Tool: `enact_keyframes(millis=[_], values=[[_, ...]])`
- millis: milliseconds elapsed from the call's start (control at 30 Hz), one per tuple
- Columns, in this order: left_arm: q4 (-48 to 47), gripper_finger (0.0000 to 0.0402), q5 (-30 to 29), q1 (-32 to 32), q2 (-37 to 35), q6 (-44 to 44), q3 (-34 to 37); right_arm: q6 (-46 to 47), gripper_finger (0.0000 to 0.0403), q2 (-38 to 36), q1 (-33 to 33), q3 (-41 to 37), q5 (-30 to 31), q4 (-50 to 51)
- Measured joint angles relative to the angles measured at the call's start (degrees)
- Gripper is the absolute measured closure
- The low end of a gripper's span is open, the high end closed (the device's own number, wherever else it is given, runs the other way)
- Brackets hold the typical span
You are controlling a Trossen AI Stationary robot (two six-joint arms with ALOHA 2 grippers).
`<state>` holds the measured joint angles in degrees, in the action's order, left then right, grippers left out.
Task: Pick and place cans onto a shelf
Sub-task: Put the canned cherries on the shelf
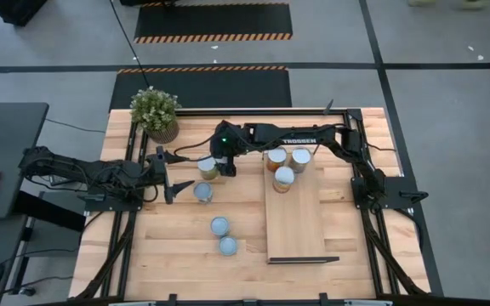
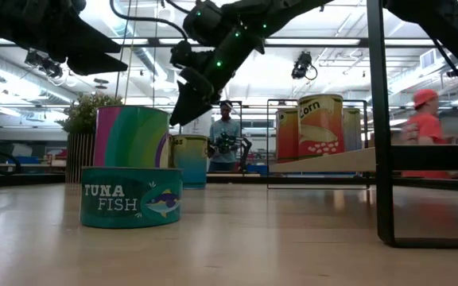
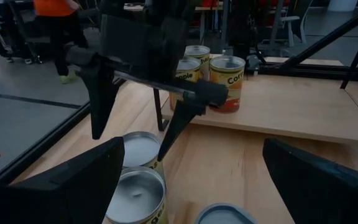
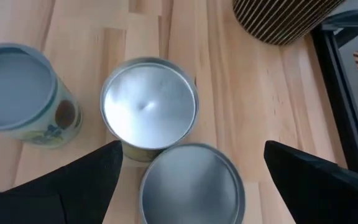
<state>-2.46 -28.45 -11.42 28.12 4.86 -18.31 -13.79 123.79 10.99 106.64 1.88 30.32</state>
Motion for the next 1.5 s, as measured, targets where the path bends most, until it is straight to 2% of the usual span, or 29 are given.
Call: enact_keyframes(millis=[233,767,867,1067,1167,1300,1500], values=[[0.04,0.0012,0.0,0.0,-0.02,0.07,0.0,0.49,0.0003,0.02,0.19,-0.06,0.03,0.17],[0.59,0.0012,0.0,0.0,-0.02,0.09,0.0,0.75,0.0006,0.0,0.15,-8.75,0.02,-5.44],[0.59,0.0012,0.0,0.0,-0.02,0.09,0.0,1.07,0.0018,0.0,-0.02,-9.23,0.77,-5.78],[0.59,0.0012,0.0,-0.01,-0.02,0.04,0.0,3.7,0.0072,0.0,-0.67,-9.36,2.41,-5.68],[0.57,0.0012,0.0,0.0,-0.02,0.02,0.0,5.79,0.0082,-0.64,-1.13,-9.36,2.45,-3.82],[0.57,0.0012,0.0,0.0,-0.02,0.0,0.0,9.06,0.0073,-3.8,-2.45,-9.39,3.04,0.54],[0.57,0.0012,0.0,0.0,-0.02,0.02,0.0,14.11,0.0074,-9.5,-6.99,-9.36,1.69,5.33]])
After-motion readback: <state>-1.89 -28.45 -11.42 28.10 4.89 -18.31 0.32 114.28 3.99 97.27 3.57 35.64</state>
